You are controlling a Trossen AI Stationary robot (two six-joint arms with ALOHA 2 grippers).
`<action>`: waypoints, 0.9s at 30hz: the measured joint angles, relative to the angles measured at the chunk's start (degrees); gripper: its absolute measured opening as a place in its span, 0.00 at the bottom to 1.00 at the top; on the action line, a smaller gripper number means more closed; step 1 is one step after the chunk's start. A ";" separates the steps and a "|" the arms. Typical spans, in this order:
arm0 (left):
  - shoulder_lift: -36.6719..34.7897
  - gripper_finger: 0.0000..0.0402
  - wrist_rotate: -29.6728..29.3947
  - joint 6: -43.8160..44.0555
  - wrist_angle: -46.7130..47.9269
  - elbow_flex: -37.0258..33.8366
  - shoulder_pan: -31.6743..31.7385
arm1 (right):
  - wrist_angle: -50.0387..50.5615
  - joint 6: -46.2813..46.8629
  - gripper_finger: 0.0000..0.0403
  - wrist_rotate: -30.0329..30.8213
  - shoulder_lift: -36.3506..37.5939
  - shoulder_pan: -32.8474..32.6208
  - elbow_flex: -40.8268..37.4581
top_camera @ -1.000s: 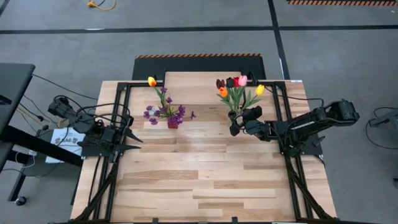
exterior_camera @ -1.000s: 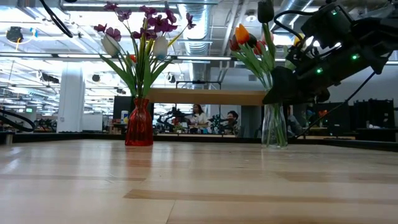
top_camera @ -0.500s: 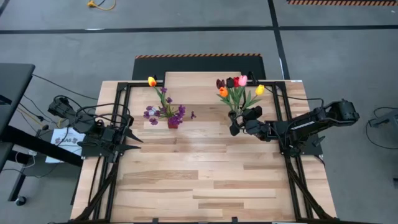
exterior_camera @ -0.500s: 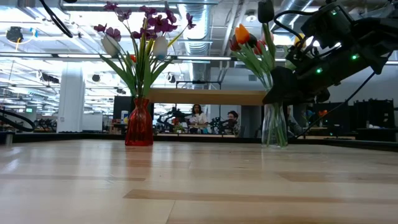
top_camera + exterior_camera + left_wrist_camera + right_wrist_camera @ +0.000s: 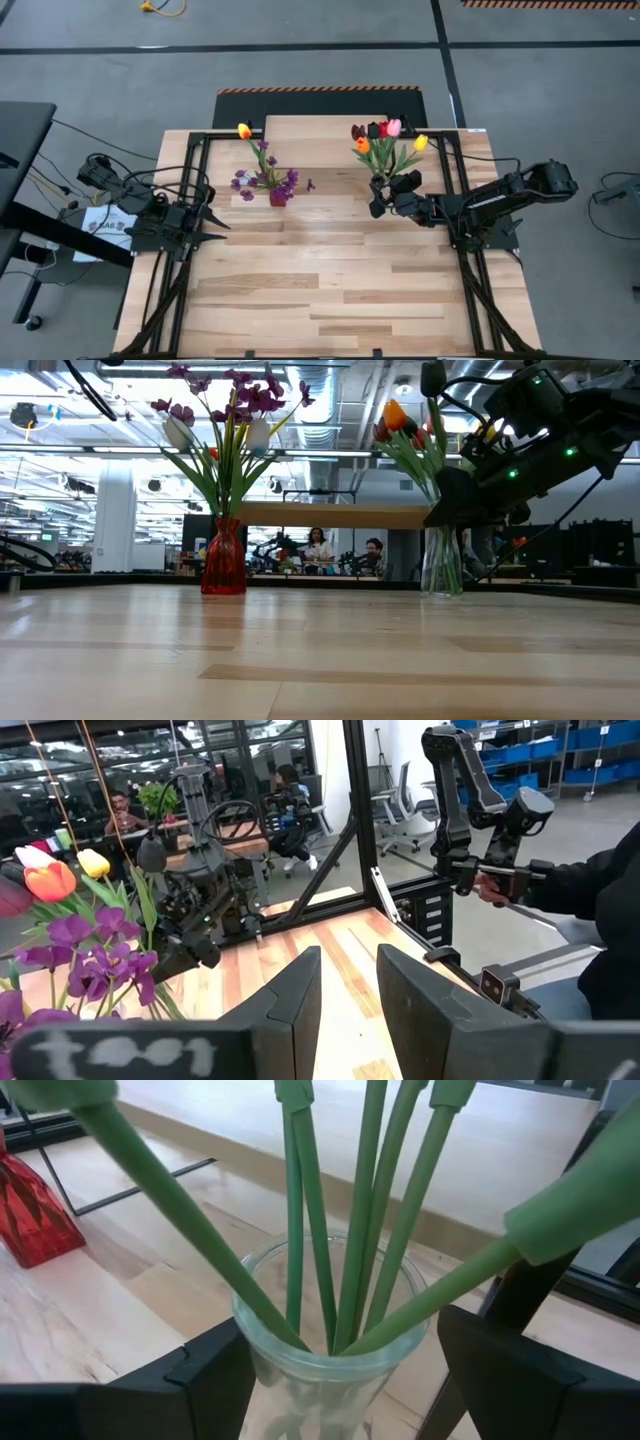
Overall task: Pick and place flowers into a vace then onto a shelf
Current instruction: Put the transparent vase filled with flowers on the shelf
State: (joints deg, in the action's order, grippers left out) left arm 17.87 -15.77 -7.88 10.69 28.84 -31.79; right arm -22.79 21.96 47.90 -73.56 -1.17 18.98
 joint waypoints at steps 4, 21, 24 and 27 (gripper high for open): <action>0.00 0.23 0.00 0.00 0.10 0.00 0.02 | 0.00 0.04 0.72 -0.02 0.00 -0.70 0.00; 0.00 0.23 -0.01 0.17 0.11 0.00 0.02 | 0.00 0.02 0.72 0.17 0.00 -1.40 0.00; 0.00 0.23 0.00 0.17 0.10 0.00 0.00 | -0.08 0.02 0.72 0.12 0.00 -0.84 0.00; 0.00 0.23 -0.01 0.20 0.10 0.00 0.00 | -0.24 0.02 0.72 -0.02 0.00 -0.57 0.00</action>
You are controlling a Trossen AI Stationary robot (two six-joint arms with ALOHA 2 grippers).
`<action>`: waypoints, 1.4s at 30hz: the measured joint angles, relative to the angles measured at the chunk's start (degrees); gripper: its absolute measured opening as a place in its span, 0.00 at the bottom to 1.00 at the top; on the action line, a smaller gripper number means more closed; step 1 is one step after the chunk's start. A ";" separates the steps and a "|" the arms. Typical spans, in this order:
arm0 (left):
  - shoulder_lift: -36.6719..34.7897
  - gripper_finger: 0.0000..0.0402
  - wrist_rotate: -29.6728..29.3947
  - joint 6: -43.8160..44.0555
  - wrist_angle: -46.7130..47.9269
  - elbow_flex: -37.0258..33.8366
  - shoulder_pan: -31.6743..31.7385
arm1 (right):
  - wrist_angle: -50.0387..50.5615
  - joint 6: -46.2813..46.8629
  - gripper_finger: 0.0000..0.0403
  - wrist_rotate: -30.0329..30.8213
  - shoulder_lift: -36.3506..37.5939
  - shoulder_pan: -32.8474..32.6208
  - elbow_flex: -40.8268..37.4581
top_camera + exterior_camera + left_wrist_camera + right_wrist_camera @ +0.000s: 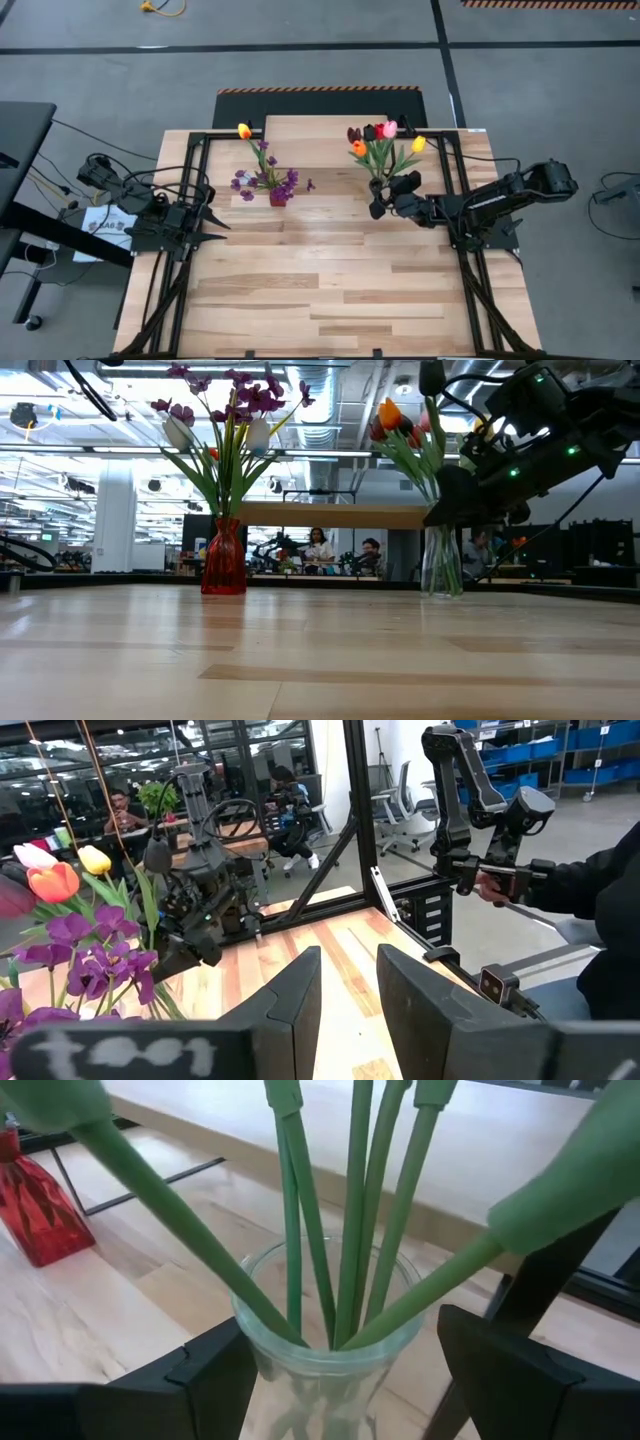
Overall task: Pick and place flowers into a vace then onto a shelf
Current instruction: Put the transparent vase filled with flowers on the shelf
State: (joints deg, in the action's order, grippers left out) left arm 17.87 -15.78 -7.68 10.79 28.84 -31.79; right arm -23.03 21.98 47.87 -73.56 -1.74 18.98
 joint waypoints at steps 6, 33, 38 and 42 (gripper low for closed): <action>0.00 0.23 0.01 0.00 0.01 0.00 0.00 | 0.00 0.02 0.69 -0.10 0.00 -0.11 0.00; 0.00 0.23 -0.01 0.44 0.04 0.00 0.00 | 0.00 0.02 0.51 -1.36 0.00 -2.38 0.02; 0.00 0.23 -0.01 0.44 0.03 0.00 0.00 | 0.08 0.03 0.44 -1.62 -0.04 -3.64 0.43; 0.00 0.23 -0.01 0.44 0.02 0.00 0.01 | 0.28 -0.02 0.44 -1.71 -0.05 -4.65 1.81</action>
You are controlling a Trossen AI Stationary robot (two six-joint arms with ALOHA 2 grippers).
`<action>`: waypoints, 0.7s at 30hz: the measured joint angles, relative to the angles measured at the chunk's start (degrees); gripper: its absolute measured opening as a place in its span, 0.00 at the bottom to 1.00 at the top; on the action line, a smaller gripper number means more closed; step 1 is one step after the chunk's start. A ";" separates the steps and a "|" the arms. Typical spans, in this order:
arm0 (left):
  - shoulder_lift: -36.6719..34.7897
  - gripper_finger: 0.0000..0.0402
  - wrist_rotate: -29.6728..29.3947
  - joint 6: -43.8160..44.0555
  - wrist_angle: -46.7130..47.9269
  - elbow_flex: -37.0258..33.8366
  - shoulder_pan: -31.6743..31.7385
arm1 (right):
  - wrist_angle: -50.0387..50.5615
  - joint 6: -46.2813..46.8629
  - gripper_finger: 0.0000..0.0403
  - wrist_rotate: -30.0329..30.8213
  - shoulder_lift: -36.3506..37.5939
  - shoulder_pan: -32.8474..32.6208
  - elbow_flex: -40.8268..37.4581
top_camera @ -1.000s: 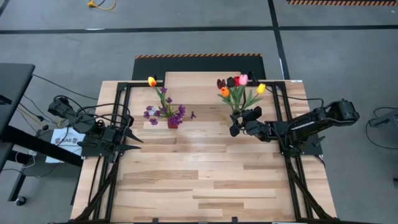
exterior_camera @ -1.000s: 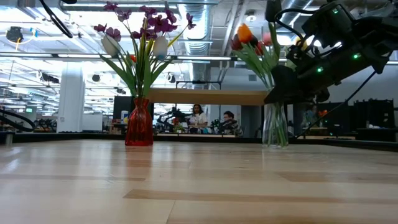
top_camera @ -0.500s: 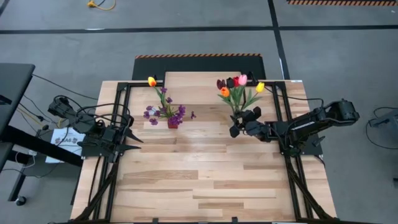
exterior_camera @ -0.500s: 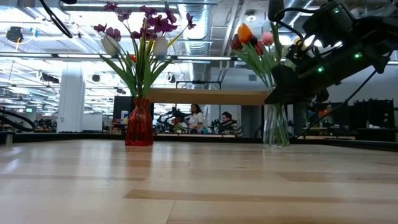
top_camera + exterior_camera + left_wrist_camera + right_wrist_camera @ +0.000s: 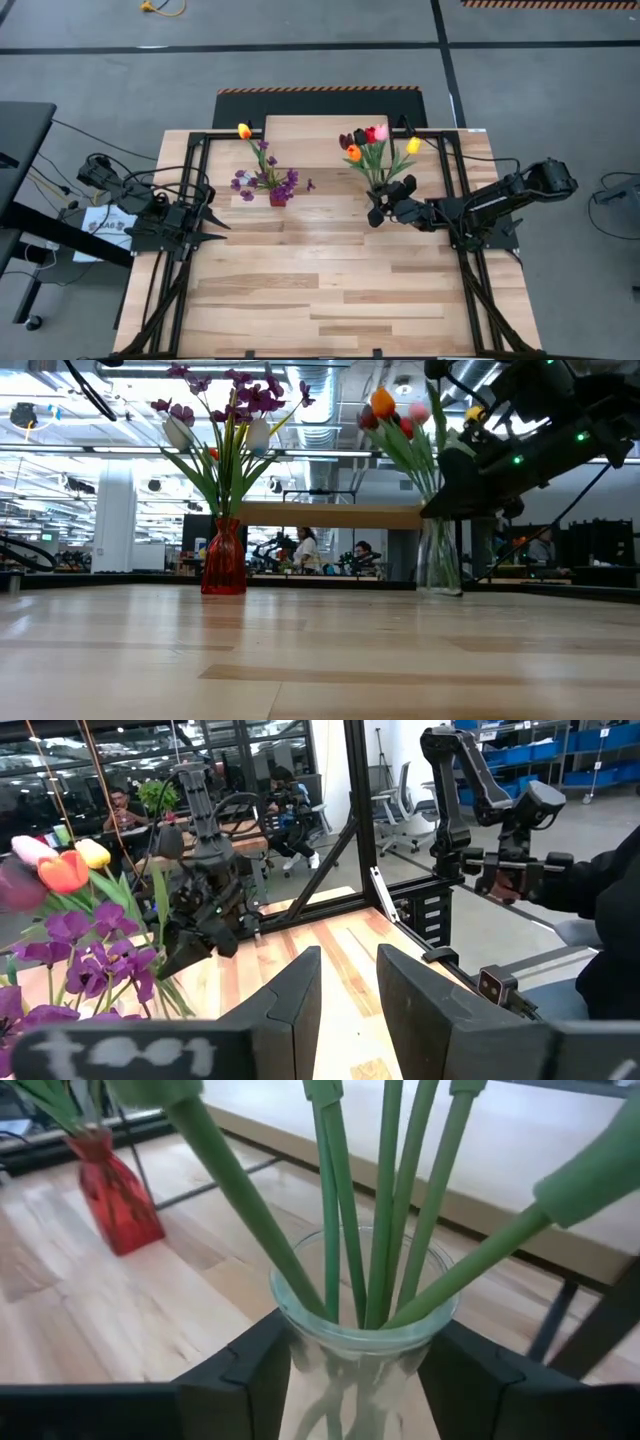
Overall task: Pick and place flowers into a vace then onto a shelf
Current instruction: Put the transparent vase filled with flowers on the shelf
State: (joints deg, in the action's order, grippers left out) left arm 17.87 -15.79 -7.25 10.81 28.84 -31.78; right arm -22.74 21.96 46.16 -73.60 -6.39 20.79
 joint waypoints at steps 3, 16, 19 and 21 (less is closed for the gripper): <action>0.00 0.23 0.00 0.00 0.00 0.00 -0.01 | 0.15 -0.02 0.49 -0.57 0.00 -0.59 0.84; -0.02 0.23 0.00 0.33 -0.26 0.00 0.01 | 4.72 -1.46 0.45 -2.83 0.00 -0.88 5.03; 0.00 0.23 0.00 0.37 -0.26 0.00 0.01 | 4.72 -1.46 0.49 -2.83 0.00 -0.88 5.05; 0.00 0.23 0.00 0.37 -0.26 0.00 -0.01 | 4.68 -1.46 0.48 -2.81 0.00 -0.88 5.05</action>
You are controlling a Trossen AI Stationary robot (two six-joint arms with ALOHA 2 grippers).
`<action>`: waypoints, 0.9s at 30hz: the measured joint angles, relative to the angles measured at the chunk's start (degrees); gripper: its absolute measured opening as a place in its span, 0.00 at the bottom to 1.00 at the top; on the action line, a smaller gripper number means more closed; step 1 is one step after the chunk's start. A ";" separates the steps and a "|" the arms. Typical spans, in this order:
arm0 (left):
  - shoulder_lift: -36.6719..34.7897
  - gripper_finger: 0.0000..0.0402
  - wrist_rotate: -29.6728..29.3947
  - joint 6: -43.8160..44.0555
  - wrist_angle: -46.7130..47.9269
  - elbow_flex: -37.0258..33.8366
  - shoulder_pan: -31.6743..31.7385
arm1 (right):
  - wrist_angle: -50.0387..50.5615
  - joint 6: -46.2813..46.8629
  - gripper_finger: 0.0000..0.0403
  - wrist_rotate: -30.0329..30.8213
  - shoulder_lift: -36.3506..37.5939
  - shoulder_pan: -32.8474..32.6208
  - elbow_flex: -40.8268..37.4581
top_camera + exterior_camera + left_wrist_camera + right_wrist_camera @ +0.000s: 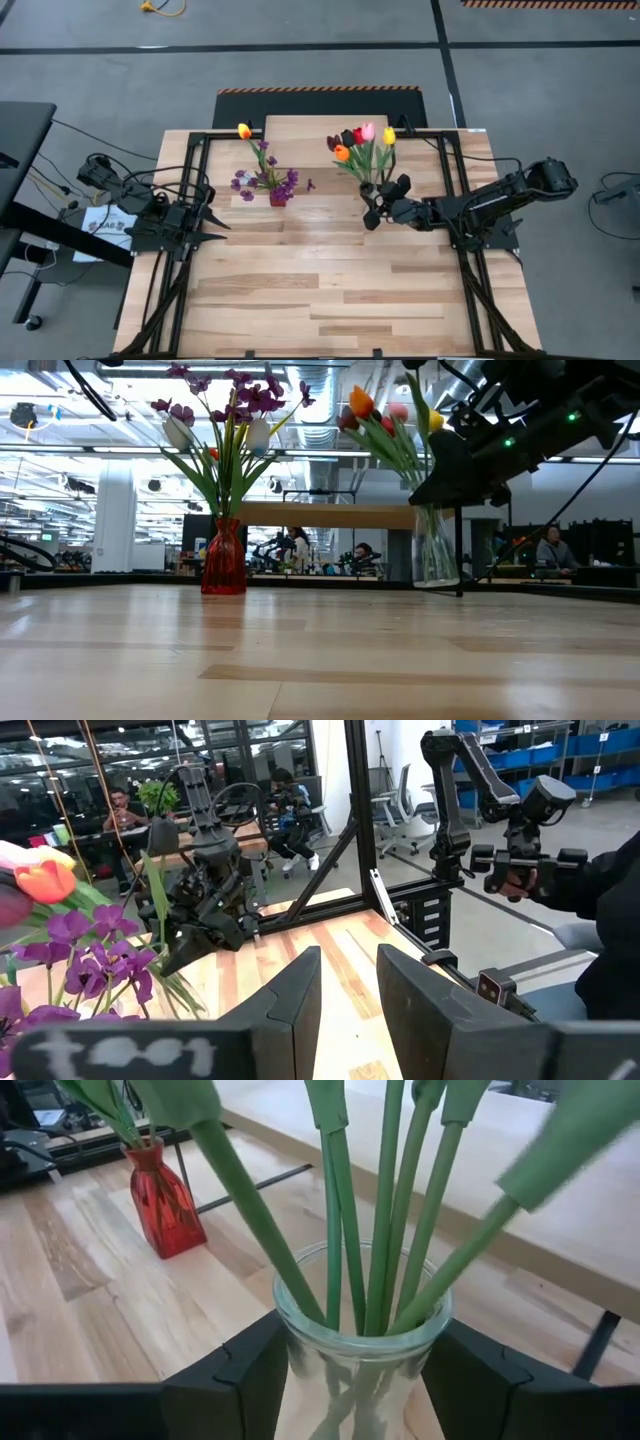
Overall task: Pick and place flowers into a vace then onto a shelf
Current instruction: Put the transparent vase filled with flowers on the shelf
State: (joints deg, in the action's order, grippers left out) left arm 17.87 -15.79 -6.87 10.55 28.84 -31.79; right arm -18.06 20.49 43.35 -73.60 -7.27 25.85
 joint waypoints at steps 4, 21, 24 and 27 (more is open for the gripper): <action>0.00 0.23 0.00 0.00 -0.02 0.00 0.02 | -0.40 -0.15 0.44 -0.01 0.00 0.00 0.00; 0.00 0.23 0.00 0.27 -0.17 0.00 0.01 | -1.13 -3.27 0.44 -1.54 5.48 -0.94 0.02; 0.00 0.23 0.00 0.31 -0.17 0.00 0.02 | -1.12 -4.35 0.44 -1.66 7.47 -1.01 0.02; 0.00 0.23 0.00 0.31 -0.17 0.00 0.02 | -1.09 -5.54 0.47 -1.79 9.40 -0.98 0.02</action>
State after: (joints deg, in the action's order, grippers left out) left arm 17.87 -15.79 -6.57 10.37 28.84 -31.77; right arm -19.15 14.95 41.56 -64.20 -8.25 25.87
